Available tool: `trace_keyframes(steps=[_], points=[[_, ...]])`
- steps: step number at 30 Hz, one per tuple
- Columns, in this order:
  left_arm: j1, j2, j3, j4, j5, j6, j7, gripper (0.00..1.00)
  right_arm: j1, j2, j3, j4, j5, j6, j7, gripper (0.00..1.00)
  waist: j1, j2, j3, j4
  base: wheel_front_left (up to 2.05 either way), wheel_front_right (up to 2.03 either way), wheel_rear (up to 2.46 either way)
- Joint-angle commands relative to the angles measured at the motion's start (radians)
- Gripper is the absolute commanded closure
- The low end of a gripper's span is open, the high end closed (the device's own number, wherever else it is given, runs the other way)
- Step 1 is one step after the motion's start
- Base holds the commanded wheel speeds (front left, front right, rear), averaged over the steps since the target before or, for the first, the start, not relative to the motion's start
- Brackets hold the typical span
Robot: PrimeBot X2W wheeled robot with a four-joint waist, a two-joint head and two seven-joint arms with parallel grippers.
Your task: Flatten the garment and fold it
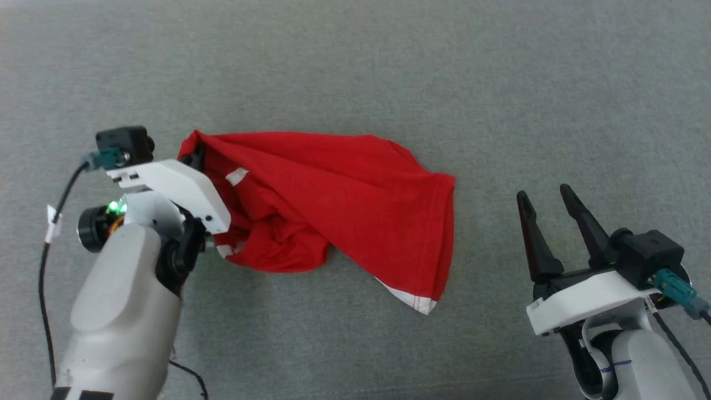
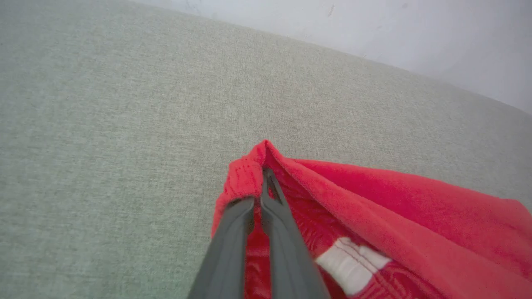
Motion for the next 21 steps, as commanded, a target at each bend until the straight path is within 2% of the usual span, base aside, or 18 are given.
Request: trace_keyframes(steps=[1, 4, 8, 14, 17, 21], points=[[-0.006, -0.011, -0.001, 0.022, 0.008, -0.008, -0.026, 0.00, -0.013, 0.001, -0.002, 0.001, 0.007, -0.001, -0.009, 0.00, -0.0003, 0.0000, 0.020, -0.019, 0.00, 0.00, 0.00], [0.013, -0.031, -0.007, 0.055, 0.013, -0.023, -0.101, 0.00, -0.007, 0.001, -0.001, 0.000, 0.003, -0.001, -0.003, 0.00, -0.0003, 0.0000, 0.001, -0.001, 0.00, 0.00, 0.00], [0.078, -0.069, -0.008, 0.032, 0.005, -0.047, -0.216, 0.00, 0.015, 0.001, 0.018, -0.013, -0.003, -0.001, 0.052, 0.00, -0.0003, 0.0000, -0.034, 0.037, 0.00, 0.00, 0.00], [0.209, -0.086, -0.023, -0.078, 0.053, -0.058, -0.389, 0.00, 0.075, 0.001, 0.073, -0.035, 0.057, -0.001, 0.253, 0.00, -0.0003, 0.0000, -0.069, 0.090, 0.00, 0.00, 0.00], [0.264, -0.099, -0.001, -0.166, 0.089, -0.057, -0.415, 0.00, 0.094, 0.001, 0.084, -0.049, 0.113, -0.001, 0.343, 0.00, -0.0003, 0.0000, -0.074, 0.114, 0.00, 0.00, 0.00], [0.334, -0.141, 0.079, -0.332, 0.180, -0.059, -0.417, 0.00, 0.104, 0.001, 0.084, -0.048, 0.166, -0.001, 0.446, 0.00, -0.0003, 0.0000, -0.074, 0.144, 0.00, 0.00, 0.00]])
